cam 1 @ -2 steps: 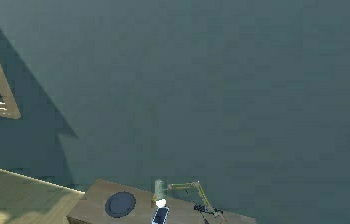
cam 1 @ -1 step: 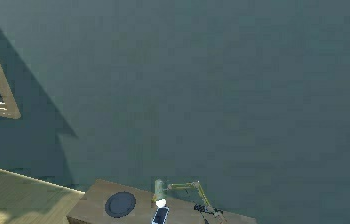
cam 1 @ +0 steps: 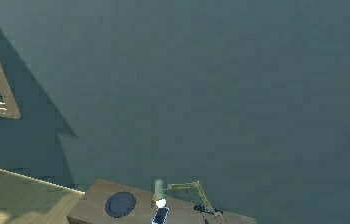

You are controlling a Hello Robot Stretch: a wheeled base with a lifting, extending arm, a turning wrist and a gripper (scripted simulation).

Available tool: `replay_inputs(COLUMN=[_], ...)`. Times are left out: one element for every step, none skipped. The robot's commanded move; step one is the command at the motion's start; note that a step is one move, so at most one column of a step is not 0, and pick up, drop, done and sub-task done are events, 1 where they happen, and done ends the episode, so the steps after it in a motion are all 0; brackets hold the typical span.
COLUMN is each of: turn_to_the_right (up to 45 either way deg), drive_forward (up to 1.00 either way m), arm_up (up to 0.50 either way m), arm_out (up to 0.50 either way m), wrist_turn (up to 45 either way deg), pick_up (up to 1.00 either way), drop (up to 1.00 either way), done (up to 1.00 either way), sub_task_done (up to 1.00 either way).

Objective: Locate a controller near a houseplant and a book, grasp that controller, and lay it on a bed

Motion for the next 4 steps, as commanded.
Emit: replay_inputs(turn_to_the_right=[0.0, 0.0, 0.0, 0.0], drive_forward=[0.00, 0.00, 0.00, 0.00], arm_up=[0.10, 0.00, 0.00, 0.00], arm_out=[0.00, 0.00, 0.00, 0.00], wrist_turn=[0.0, -45.0, -45.0, -30.0], pick_up=[0.00, 0.00, 0.00, 0.00], drop=[0.00, 0.00, 0.00, 0.00], done=[0.00, 0.00, 0.00, 0.00], sub_task_done=[0.00, 0.00, 0.00, 0.00])
